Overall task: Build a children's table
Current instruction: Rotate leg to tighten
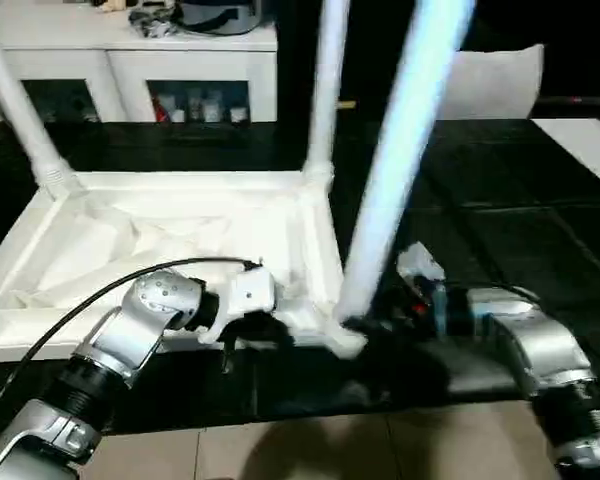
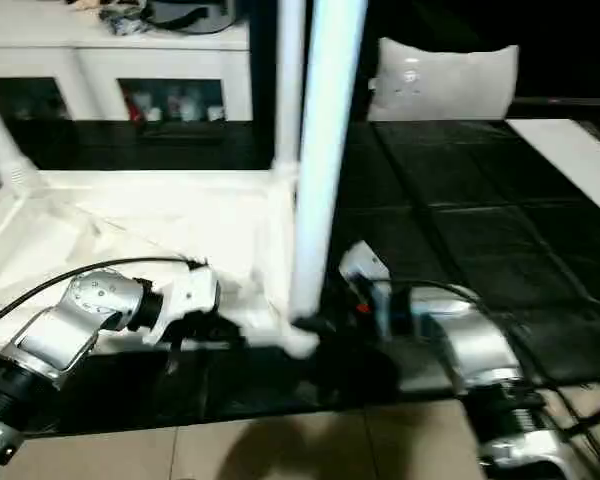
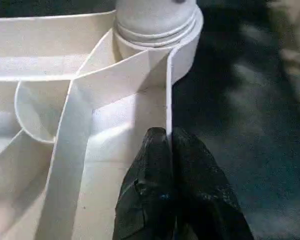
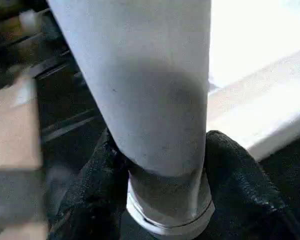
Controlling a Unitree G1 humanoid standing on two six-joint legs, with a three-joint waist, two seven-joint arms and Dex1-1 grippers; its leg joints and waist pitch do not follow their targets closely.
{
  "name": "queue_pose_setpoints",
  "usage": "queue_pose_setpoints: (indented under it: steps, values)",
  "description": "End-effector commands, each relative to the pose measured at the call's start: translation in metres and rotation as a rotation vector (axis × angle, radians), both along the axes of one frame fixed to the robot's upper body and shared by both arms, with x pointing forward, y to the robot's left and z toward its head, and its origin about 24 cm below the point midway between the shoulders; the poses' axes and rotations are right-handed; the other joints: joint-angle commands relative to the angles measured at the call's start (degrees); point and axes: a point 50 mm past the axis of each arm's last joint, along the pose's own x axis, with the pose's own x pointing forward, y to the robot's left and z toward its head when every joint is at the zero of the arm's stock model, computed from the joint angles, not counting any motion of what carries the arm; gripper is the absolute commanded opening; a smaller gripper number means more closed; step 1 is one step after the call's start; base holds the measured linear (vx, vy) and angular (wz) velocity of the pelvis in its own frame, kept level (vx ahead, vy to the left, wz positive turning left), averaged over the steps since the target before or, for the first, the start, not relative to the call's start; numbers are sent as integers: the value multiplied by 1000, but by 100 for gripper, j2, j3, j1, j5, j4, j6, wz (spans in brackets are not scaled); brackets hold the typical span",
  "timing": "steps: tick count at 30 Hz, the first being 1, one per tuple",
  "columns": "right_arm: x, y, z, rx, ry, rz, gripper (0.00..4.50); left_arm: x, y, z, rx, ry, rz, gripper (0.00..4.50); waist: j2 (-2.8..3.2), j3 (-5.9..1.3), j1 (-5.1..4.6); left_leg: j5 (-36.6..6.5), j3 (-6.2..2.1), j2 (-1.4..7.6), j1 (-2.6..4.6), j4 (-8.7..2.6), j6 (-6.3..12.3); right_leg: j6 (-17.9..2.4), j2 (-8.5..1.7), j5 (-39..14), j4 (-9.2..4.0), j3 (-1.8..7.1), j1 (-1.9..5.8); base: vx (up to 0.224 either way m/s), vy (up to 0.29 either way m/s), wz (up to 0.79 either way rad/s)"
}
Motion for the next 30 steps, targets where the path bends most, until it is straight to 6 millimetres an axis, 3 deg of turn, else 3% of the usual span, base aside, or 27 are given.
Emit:
queue_pose_setpoints:
  steps: [1,4,6,9,12,13,15,16,17,19,21,26,30]
  values:
    - [12,7,-4,-24,28,-171,197,1,-24,2,-75,-5,32,0,10,-267,-48,-990,-17,36,-57,-378,75,191,-361,-3335,-703,240,312,0,0,0]
    - [24,14,-9,-48,22,-387,196,9,-40,1,-150,-11,201,0,36,-301,-201,-1048,-54,62,-93,-394,52,274,-358,-3186,-735,177,354,0,0,0]
    - [26,16,-10,-52,17,-453,196,11,-45,0,-171,-13,252,0,19,-345,-269,-893,-88,112,-136,-431,91,122,-382,-2647,-672,207,408,0,0,0]
    - [32,18,-10,-59,-34,-557,196,14,-55,0,-196,-25,332,0,-9,-336,-318,-783,-59,97,-110,-428,166,-150,-379,-2330,-603,292,358,0,0,0]
    - [34,21,-9,-23,-45,-599,196,14,-63,0,-206,-34,356,0,5,-349,-313,-558,-40,82,-136,-421,280,-247,-394,-2214,-576,331,380,0,0,0]
    - [34,21,-7,-3,-39,-609,230,14,-64,1,-200,-37,348,0,3,-373,-286,-278,-50,96,-165,-423,361,-319,-387,-1860,-503,352,414,0,0,0]
    - [33,20,-6,4,-35,-609,266,14,-64,1,-186,-43,340,0,33,-377,-270,-128,-51,124,-154,-423,413,-475,-381,-1464,-444,372,404,0,0,0]
    - [32,20,-6,8,-34,-606,266,13,-63,1,-178,-46,334,0,71,-377,-263,-116,-52,127,-146,-422,413,-525,-379,-1358,-430,377,401,0,0,0]
    - [32,19,-6,10,-34,-607,275,13,-62,1,-173,-48,332,0,51,-381,-255,-120,-41,135,-133,-420,425,-622,-380,-1226,-416,386,400,0,0,0]
    - [30,16,-5,1,-46,-562,306,12,-58,0,-161,-50,316,0,80,-378,-214,-124,-34,145,-125,-419,419,-727,-385,-1099,-398,395,402,0,0,0]
    - [29,16,-5,-5,-49,-543,320,12,-57,0,-159,-50,311,0,102,-369,-210,-170,-30,146,-127,-424,411,-754,-388,-1090,-399,399,407,0,0,0]
    - [20,-3,-3,-43,-59,-384,357,9,-44,-2,-112,-60,202,0,49,-358,-197,-359,-24,134,-133,-427,461,-679,-387,-1280,-435,397,435,0,0,0]
    - [17,-14,1,-80,-81,-302,394,6,-38,-3,-92,-73,122,0,47,-344,-183,-407,-21,136,-127,-429,461,-602,-396,-1559,-462,399,420,0,0,0]
